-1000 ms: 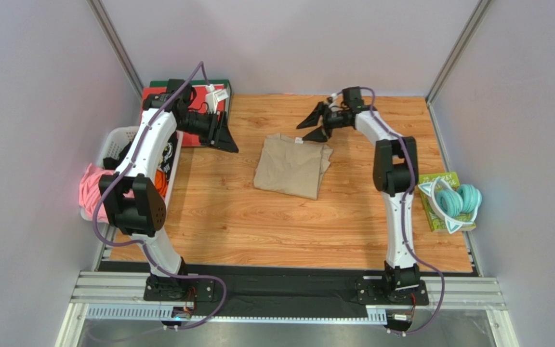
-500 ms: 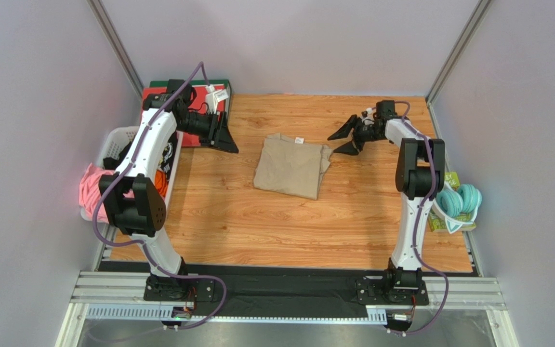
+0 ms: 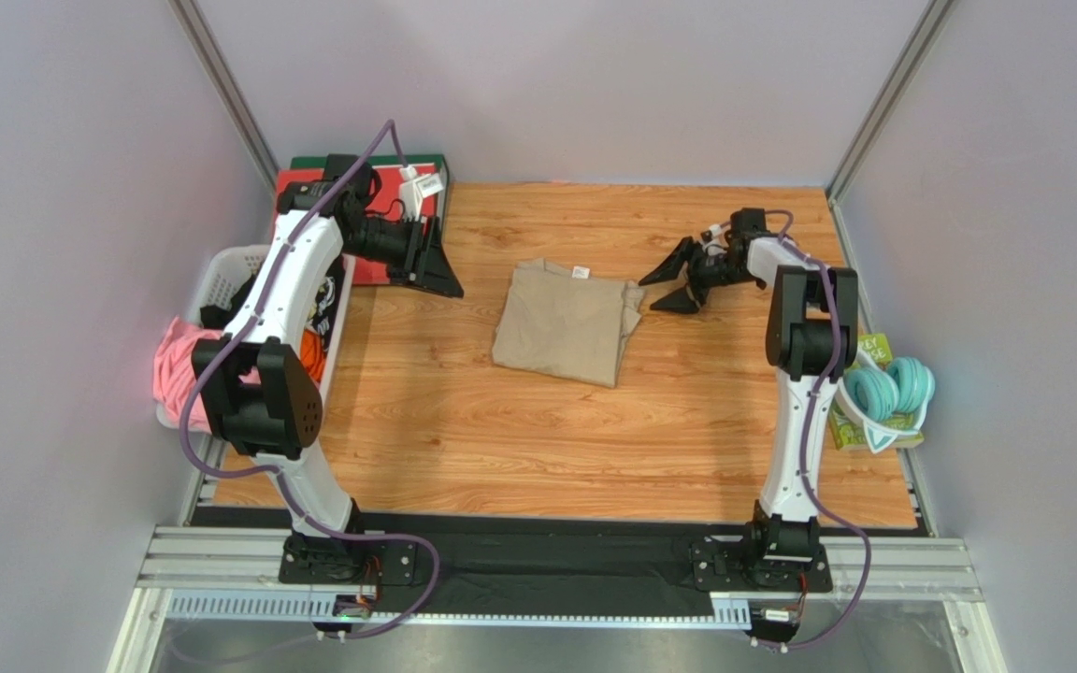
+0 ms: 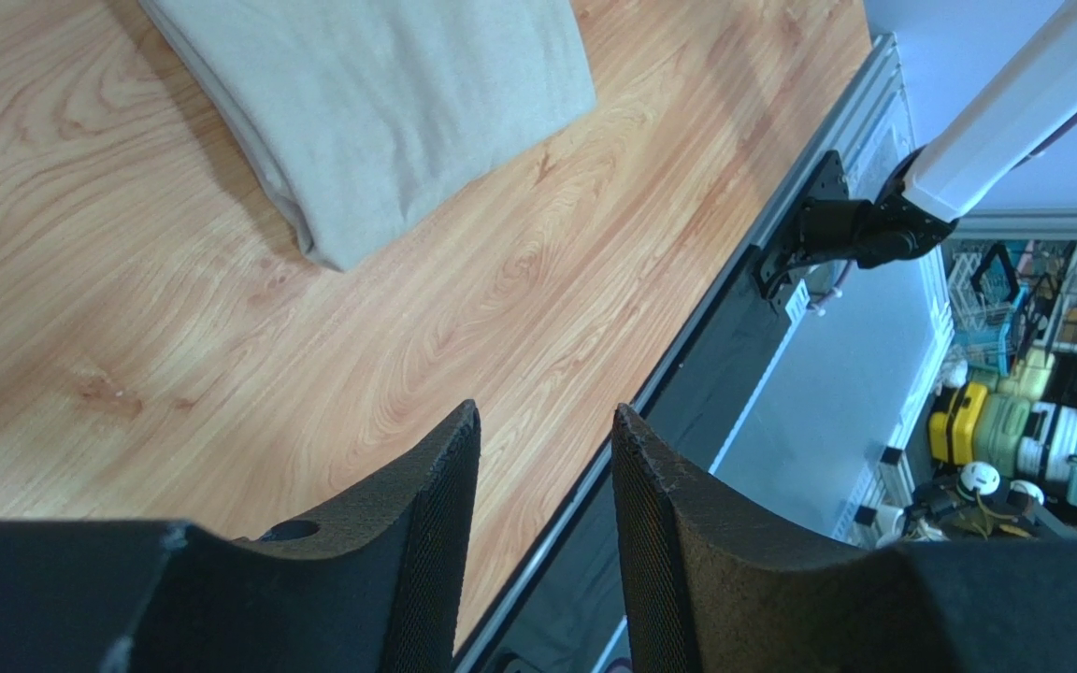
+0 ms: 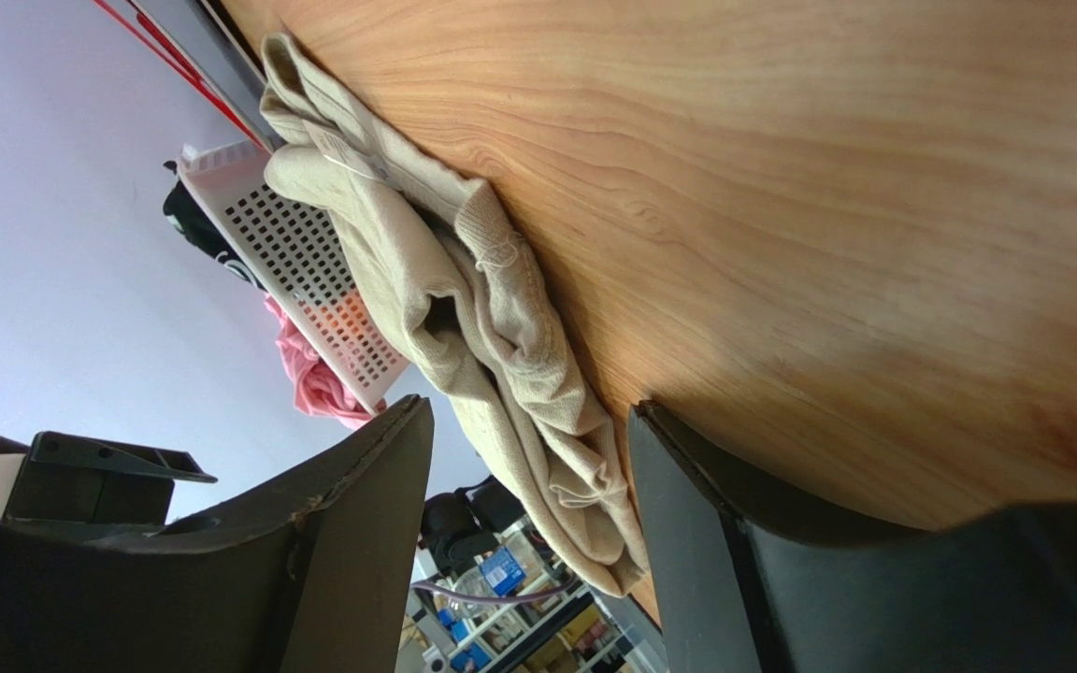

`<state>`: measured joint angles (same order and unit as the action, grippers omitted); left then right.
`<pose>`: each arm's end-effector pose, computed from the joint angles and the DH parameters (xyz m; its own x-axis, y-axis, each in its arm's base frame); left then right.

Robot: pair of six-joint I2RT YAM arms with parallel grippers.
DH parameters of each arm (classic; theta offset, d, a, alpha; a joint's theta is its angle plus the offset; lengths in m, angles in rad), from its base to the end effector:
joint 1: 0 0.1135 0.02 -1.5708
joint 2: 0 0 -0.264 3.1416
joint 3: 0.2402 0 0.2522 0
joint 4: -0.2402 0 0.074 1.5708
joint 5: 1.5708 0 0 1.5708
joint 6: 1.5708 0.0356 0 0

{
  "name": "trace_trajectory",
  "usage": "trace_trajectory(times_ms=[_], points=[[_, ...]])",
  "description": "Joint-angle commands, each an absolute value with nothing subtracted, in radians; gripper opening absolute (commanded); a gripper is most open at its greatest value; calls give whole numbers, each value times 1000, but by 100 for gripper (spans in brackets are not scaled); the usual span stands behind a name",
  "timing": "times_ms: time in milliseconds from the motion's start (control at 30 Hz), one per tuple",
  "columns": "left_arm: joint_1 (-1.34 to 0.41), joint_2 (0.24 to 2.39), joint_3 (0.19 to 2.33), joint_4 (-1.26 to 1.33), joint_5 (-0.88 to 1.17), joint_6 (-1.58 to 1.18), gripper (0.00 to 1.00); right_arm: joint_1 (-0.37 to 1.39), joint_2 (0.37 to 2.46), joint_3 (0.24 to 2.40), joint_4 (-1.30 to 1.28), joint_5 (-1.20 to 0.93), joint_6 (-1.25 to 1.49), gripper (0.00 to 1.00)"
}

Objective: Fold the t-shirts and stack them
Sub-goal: Neatly place the folded tshirt to the corner

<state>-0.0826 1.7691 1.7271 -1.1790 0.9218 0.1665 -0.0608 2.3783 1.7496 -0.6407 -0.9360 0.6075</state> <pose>0.3485 -0.0573 0.3323 -0.8699 0.1725 -0.4620 0.4727 0.5589 -0.6813 0.4733 -0.0001 0.1096 -0.8982 0.3938 0.1952 0.3778 0.4648 0.8008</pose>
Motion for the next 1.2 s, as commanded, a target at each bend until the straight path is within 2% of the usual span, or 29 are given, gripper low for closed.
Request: trace_trajectory(times_ms=[0,300,800,900,933,1000,1033,1067,1167], points=[[-84,1752,1747,-1181,963,190,47,-55,2433,1790,-647,-922,551,61],[-95,1759,1759,-1181,962,186,47,-8,2444,1810,-664,-968,514,62],[-97,1747,1778,-1195,965,186,47,101,2399,1844,-778,-776,449,61],[-97,1746,1779,-1201,960,192,47,101,2407,1838,-769,-776,468,47],[-97,1746,1779,-1201,962,192,47,101,2408,1836,-765,-775,472,34],[-97,1744,1776,-1204,960,195,47,101,2414,1835,-747,-773,492,18],[-97,1744,1776,-1206,959,198,47,100,2418,1836,-742,-770,498,3],[-97,1743,1776,-1207,959,202,47,101,2421,1838,-735,-769,508,0],[-97,1738,1770,-1212,950,209,47,100,2436,1861,-724,-781,522,0]])
